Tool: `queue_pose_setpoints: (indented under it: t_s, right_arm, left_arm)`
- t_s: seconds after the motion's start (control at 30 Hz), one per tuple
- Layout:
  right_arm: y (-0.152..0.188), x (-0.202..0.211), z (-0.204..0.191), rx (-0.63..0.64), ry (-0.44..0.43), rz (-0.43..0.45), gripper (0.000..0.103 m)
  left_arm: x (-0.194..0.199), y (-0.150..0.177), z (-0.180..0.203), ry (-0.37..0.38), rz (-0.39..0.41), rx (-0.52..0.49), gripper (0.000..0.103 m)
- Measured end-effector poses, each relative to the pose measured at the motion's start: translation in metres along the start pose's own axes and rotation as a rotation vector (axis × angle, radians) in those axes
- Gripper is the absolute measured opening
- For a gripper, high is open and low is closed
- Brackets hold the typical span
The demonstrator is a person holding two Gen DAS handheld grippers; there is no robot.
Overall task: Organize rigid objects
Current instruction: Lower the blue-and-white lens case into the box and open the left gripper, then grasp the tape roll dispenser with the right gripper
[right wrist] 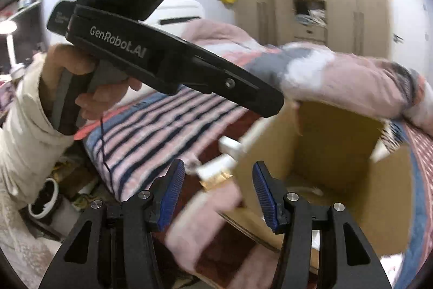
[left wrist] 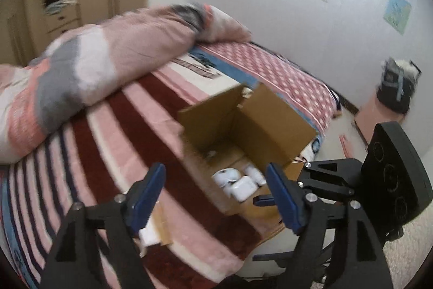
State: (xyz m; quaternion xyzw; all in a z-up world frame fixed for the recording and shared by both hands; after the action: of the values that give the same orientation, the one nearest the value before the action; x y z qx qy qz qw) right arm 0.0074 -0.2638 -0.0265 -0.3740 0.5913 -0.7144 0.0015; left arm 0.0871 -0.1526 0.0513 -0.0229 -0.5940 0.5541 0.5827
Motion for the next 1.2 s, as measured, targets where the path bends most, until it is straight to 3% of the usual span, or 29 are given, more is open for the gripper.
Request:
queue_pose_setpoints:
  t_s: [0.07,0.1,0.23,0.47,0.63,0.73,0.83,1.2]
  right_arm:
    - [-0.006,-0.007,-0.015,0.021,-0.035,0.009,0.049]
    - [-0.009,-0.013,-0.024,0.033,-0.053,0.009,0.049]
    - [-0.015,-0.049,-0.066,0.090,-0.140,-0.031,0.049]
    - [0.013,-0.138,-0.104,0.068,-0.180,-0.223,0.049]
    - [0.049,-0.201,-0.101,0.020,-0.101,-0.346,0.049]
    - [0.055,-0.222,-0.099,0.017,-0.047,-0.320,0.044]
    - [0.053,-0.230,-0.101,0.038,-0.056,-0.265,0.039]
    - [0.038,-0.258,-0.117,0.095,0.052,-0.256,0.040]
  left_arm:
    - [0.021,0.015,-0.014,-0.060,0.040,0.011,0.089]
    - [0.034,0.028,-0.025,-0.118,0.057,0.023,0.090]
    - [0.061,0.071,-0.062,-0.218,0.087,0.099,0.090]
    - [0.075,0.147,-0.121,-0.220,0.099,0.258,0.090]
    - [0.074,0.172,-0.137,-0.207,0.107,0.303,0.090]
    - [0.074,0.178,-0.144,-0.197,0.119,0.321,0.090]
    - [0.072,0.179,-0.146,-0.192,0.129,0.327,0.090]
    - [0.083,0.196,-0.155,-0.215,0.138,0.377,0.090]
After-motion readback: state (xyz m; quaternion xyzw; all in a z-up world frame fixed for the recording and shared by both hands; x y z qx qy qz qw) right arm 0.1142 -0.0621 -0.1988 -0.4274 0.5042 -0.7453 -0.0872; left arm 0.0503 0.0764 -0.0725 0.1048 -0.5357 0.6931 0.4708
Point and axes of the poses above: each gripper's, at about its wrist camera, not at the fingertips, and x roughly against the way its jaws point, z to its right, y to its underside, the point moved 2 cm from there along -x, roughly the way its jaws point, and after that the axes turned 14 degrees about y, right-handed, at the moved point
